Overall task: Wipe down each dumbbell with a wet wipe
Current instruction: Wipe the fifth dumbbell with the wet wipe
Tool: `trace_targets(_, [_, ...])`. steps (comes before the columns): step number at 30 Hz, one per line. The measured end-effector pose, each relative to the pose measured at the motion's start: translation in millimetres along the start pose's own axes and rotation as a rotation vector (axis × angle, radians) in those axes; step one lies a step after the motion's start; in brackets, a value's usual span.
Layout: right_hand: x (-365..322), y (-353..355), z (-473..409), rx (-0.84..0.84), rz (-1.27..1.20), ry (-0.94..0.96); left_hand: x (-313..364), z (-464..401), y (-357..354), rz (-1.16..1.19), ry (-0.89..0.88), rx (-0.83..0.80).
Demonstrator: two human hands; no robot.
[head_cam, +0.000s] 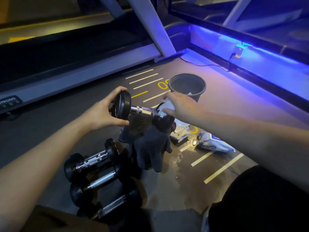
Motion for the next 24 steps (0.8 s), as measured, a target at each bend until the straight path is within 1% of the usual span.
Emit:
trace_targets(2, [5.0,-4.9,3.2,-0.060,-0.026,-0.175,-1.5,0.0,-0.2,0.007,-0.006,-0.002])
trace_targets(5, [3.0,-12.8,9.5,-0.177,-0.170,-0.429,-2.4,-0.2,-1.4,0.009,-0.010,0.001])
trace_targets(9, [-9.0,-22.0,15.7,-0.227,-0.378,-0.622,-4.1,-0.5,-1.5,-0.019,0.000,-0.003])
trace_targets(12, [-14.2,-23.2,17.9,-0.251,-0.565,-0.735,-8.3,-0.5,-1.4,-0.068,0.047,-0.005])
trace_targets(14, [-15.5,-22.6,15.9,-0.263,-0.627,-0.725,-11.1,-0.3,-1.7,-0.118,0.088,0.005])
trace_targets(16, [-18.0,-22.3,13.2,-0.252,-0.631,-0.676,-15.4,-0.2,-2.7,-0.182,0.135,0.012])
trace_targets(19, [-27.6,-20.9,10.5,-0.203,-0.549,-0.592,-21.8,3.9,-5.9,-0.291,0.208,0.024])
trace_targets(21, [-34.8,-21.1,9.7,-0.176,-0.469,-0.544,-24.6,9.0,-8.0,-0.291,0.239,0.060])
trace_targets(24, [-44.7,-24.4,11.0,-0.132,-0.397,-0.529,-26.8,18.8,-9.0,-0.258,0.256,0.102])
Point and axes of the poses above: each hand's wrist, its own z-axis away from the middle knuckle, its own y-axis out of the back of the hand, x = y × z, the point moved 3 cm from there along -z, towards the middle knuckle, and after that the axes turned 14 degrees about x, right-handed, at the moved point
